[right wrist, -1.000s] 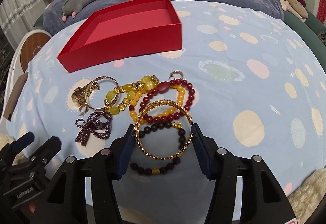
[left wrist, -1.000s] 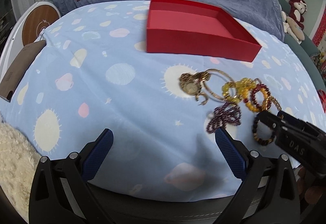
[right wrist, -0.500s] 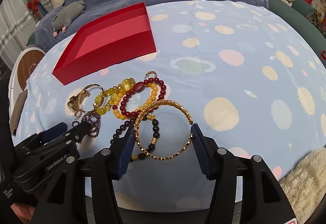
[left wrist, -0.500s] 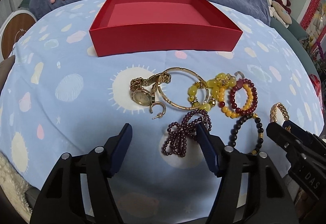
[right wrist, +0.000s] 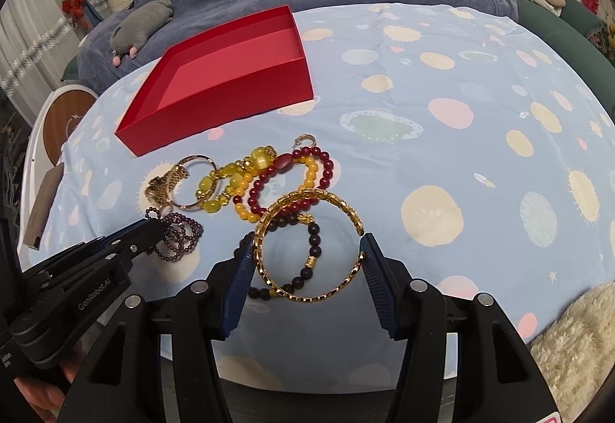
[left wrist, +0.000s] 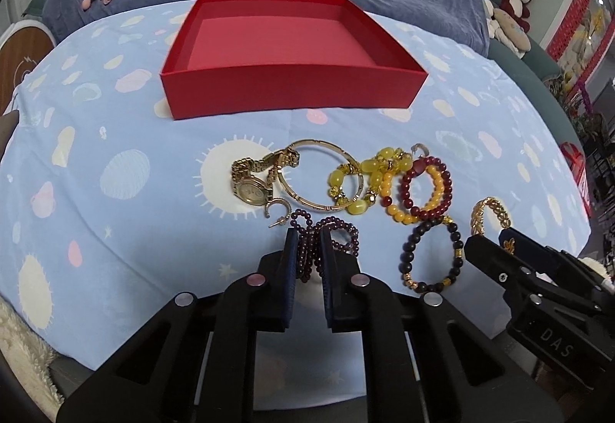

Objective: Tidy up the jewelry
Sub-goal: 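Carry both held pieces into the red box and open both grippers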

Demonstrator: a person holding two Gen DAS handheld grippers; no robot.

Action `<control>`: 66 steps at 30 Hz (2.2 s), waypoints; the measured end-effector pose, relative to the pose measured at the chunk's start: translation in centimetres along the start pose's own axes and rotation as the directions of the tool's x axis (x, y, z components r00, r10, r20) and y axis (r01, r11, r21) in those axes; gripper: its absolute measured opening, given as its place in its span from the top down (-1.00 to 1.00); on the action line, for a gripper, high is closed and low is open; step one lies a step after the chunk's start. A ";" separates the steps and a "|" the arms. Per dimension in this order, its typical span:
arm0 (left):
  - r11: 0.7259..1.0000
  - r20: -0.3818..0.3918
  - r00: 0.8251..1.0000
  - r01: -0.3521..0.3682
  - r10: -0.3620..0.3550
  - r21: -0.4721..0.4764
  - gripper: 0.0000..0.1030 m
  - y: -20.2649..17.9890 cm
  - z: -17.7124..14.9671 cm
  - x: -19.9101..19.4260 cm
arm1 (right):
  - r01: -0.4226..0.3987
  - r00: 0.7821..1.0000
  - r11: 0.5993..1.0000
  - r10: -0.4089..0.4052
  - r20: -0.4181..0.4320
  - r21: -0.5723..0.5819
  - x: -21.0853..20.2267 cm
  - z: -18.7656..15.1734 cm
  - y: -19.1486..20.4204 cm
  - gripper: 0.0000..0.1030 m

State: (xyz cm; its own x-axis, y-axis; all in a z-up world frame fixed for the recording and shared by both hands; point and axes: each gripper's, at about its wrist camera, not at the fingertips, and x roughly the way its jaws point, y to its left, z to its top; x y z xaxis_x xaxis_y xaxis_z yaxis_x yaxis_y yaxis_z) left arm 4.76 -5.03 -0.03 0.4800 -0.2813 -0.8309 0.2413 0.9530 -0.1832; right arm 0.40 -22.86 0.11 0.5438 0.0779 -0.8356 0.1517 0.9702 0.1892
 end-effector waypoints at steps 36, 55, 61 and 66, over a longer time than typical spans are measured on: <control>0.993 0.061 0.994 -0.084 0.089 -0.089 0.65 7.3 26.3 10.4 | -0.035 0.999 0.988 0.038 0.017 -0.148 15.4 26.1 7.3 -0.16; 0.991 0.131 0.987 -0.082 0.096 -0.106 -0.04 6.6 19.5 2.2 | -0.019 0.992 0.993 0.033 0.120 -0.116 5.0 18.1 3.6 -0.28; 0.990 0.122 0.988 -0.079 0.093 -0.113 -0.04 6.5 14.1 -0.8 | -0.006 0.994 0.993 0.018 0.107 -0.116 1.7 13.0 2.3 -0.28; 0.988 0.096 0.991 -0.075 0.088 -0.131 -0.04 6.3 10.5 -1.8 | 0.008 0.998 0.992 0.001 0.069 -0.127 0.5 8.7 2.0 -0.28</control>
State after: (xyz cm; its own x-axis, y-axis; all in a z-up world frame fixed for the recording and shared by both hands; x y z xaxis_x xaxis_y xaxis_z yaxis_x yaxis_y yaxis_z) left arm 14.24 0.33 5.80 0.5784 -0.2056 -0.7894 0.0916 0.9780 -0.1876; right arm 8.12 -22.84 4.54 0.5995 0.0631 -0.7979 0.0494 0.9921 0.1156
